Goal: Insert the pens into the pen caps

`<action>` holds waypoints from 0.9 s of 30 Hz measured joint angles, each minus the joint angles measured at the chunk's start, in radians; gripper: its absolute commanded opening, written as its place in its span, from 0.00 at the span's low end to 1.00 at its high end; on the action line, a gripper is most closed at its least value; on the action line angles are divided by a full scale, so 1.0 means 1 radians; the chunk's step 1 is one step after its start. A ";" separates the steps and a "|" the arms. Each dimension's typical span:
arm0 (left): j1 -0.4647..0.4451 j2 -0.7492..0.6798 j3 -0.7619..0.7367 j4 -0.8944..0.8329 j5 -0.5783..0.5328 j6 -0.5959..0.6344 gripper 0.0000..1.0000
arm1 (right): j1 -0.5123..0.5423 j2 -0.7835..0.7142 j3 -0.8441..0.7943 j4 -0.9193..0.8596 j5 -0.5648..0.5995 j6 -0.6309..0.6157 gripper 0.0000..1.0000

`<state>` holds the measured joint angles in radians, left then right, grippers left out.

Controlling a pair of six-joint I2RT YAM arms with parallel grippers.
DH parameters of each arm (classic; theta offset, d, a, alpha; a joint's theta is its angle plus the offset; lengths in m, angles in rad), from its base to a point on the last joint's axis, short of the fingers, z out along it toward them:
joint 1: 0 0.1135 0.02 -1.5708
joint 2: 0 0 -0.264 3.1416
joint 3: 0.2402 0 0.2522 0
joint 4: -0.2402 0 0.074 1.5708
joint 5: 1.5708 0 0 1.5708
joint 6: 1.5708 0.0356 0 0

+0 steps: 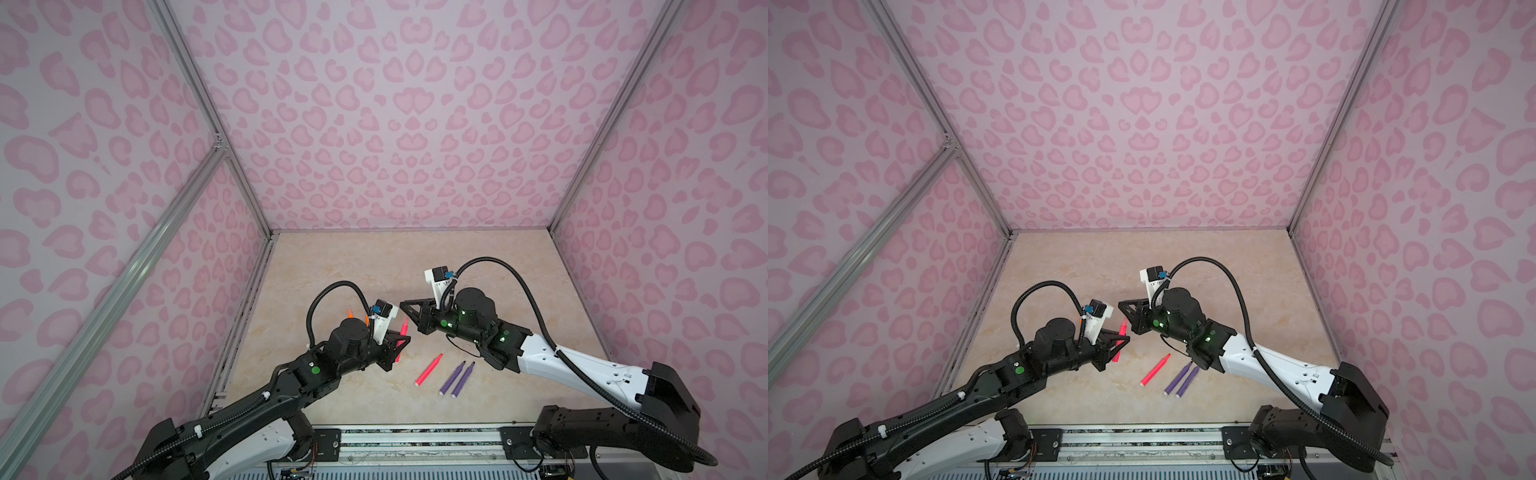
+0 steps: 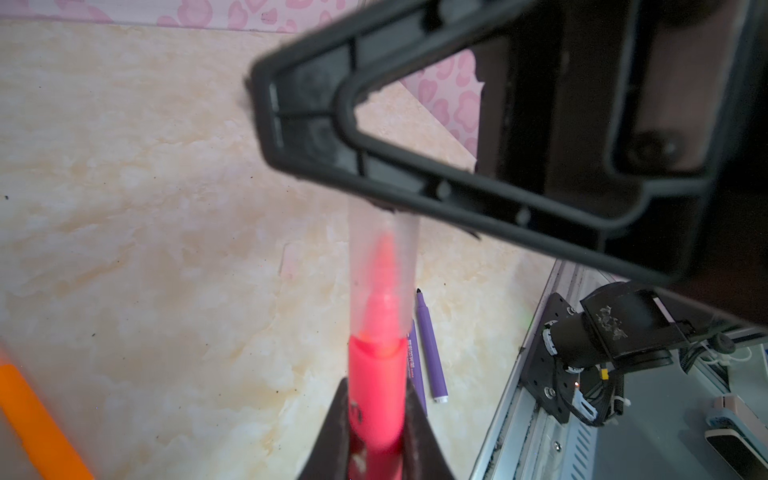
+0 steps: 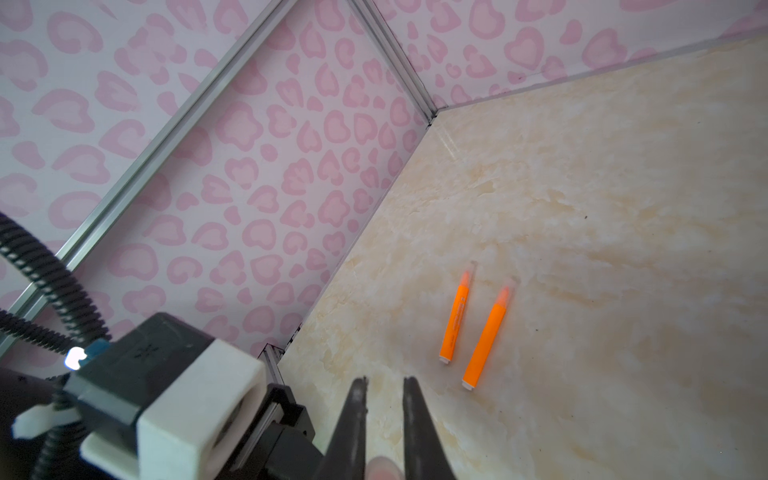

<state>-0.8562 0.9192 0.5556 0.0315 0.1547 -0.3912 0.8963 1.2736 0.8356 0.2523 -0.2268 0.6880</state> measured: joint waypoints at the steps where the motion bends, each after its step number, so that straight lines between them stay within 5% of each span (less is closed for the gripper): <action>1: 0.002 -0.002 -0.002 0.001 0.003 0.000 0.03 | 0.003 0.000 -0.003 0.007 0.005 0.000 0.00; 5: 0.006 -0.004 -0.004 0.000 0.014 0.000 0.03 | 0.008 -0.002 -0.014 0.021 0.018 0.000 0.01; 11: 0.006 -0.003 -0.004 0.008 0.019 0.000 0.03 | 0.010 -0.004 0.000 0.002 0.024 -0.003 0.27; 19: 0.008 -0.003 -0.003 0.045 0.010 0.000 0.03 | 0.018 0.014 0.053 -0.042 0.013 -0.011 0.48; 27: 0.008 -0.002 -0.003 0.046 0.010 0.001 0.03 | 0.018 0.013 0.089 -0.079 0.031 -0.018 0.42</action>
<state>-0.8482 0.9176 0.5526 0.0776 0.1650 -0.3904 0.9142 1.2861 0.9241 0.1734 -0.1955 0.6701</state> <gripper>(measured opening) 0.173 0.444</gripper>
